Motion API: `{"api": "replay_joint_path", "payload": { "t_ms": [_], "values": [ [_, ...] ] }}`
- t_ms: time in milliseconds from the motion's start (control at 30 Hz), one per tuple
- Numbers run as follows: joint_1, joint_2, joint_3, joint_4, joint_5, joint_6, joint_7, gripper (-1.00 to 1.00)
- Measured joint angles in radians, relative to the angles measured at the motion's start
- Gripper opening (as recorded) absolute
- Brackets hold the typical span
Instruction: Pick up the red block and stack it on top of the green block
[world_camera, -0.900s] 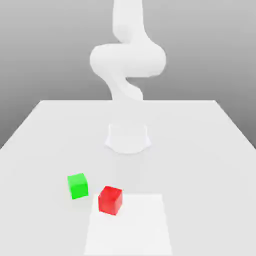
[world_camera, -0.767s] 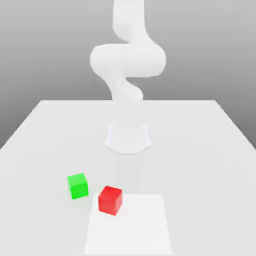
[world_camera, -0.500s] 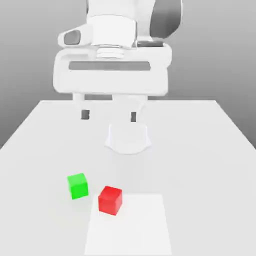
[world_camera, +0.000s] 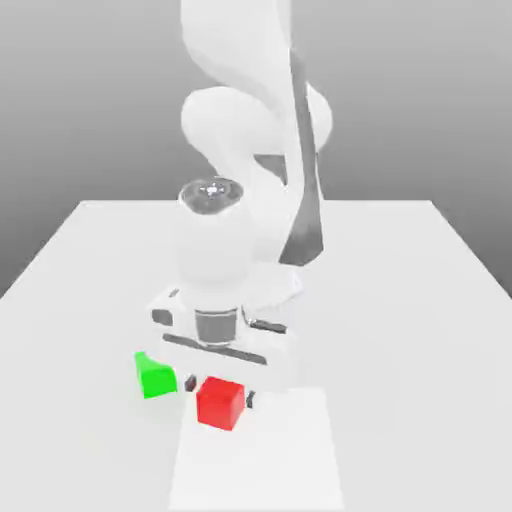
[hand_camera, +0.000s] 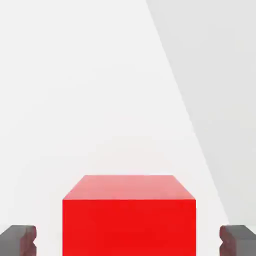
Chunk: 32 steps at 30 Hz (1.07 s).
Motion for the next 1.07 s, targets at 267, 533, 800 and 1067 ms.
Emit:
{"api": "replay_joint_path", "payload": {
  "t_ms": [267, 533, 800, 1067],
  "values": [
    [-0.002, -0.081, 0.001, -0.012, -0.004, -0.069, 0.004, -1.0],
    [-0.103, -0.351, -0.053, -0.082, -0.065, -0.267, 0.032, -1.0],
    [-0.239, -0.428, -0.153, -0.157, -0.094, -0.27, 0.031, -1.0],
    [-0.212, -0.228, -0.16, -0.151, -0.023, -0.076, -0.017, 1.0]
  ]
}}
